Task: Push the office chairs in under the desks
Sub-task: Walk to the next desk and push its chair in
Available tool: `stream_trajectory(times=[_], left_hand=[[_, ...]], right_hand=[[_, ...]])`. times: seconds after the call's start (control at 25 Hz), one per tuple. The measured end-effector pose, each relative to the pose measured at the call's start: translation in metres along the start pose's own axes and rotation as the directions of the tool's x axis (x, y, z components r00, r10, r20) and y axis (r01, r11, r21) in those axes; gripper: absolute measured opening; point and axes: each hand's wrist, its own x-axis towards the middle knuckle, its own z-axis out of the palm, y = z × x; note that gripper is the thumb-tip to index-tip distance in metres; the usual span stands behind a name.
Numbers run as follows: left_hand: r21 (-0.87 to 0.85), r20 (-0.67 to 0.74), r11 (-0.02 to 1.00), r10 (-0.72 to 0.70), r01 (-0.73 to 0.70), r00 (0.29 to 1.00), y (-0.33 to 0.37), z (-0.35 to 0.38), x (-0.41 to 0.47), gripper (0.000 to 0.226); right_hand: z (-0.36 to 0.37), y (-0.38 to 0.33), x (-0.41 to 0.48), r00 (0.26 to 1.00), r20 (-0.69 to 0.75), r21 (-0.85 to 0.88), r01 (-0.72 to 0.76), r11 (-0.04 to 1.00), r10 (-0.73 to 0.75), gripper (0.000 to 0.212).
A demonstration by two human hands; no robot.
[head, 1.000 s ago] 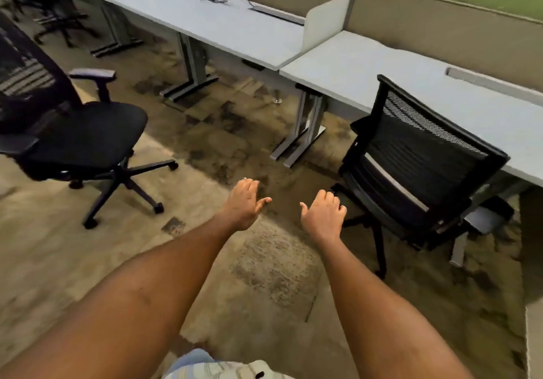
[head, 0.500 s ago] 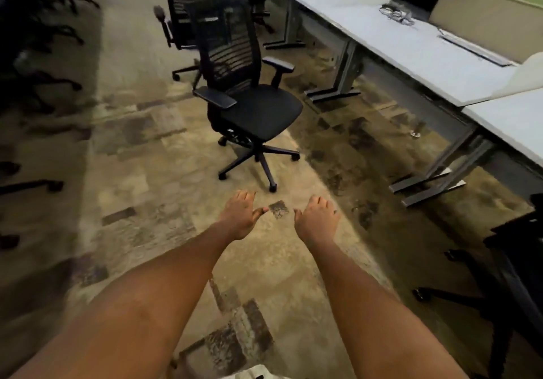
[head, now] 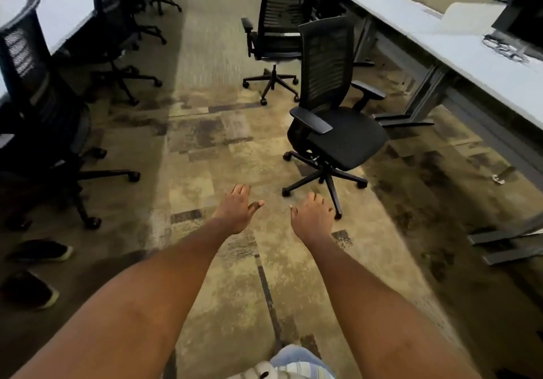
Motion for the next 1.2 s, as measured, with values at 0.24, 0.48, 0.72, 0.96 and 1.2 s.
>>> stream_trajectory(times=[0.24,0.48,0.72,0.96,1.2], left_hand=[[0.007,-0.037,0.997,-0.071,0.071,0.997,-0.086,-0.038,0.075,0.061],[0.100,-0.032,0.988,-0.119,0.122,0.992,-0.159,-0.080,0.191,0.062],[0.069,-0.036,0.993,-0.099,0.101,0.994,-0.197,-0.104,0.306,0.064],[0.091,-0.008,0.996,-0.022,0.023,1.000,-0.273,-0.126,0.451,0.066],[0.143,0.060,0.975,0.161,-0.168,0.985,-0.326,-0.191,0.606,0.063]], right_hand=[[0.026,-0.098,0.097,0.994,0.040,-0.001,0.100,0.995,-0.100,0.053],[0.037,-0.191,0.238,0.974,0.128,-0.004,0.188,0.982,-0.186,0.059],[0.037,-0.253,0.349,0.969,0.132,0.001,0.209,0.978,-0.208,0.059],[0.052,-0.311,0.475,0.990,0.080,-0.056,0.117,0.992,-0.112,0.058],[0.043,-0.372,0.591,0.993,-0.027,-0.060,-0.114,0.992,0.113,0.056]])
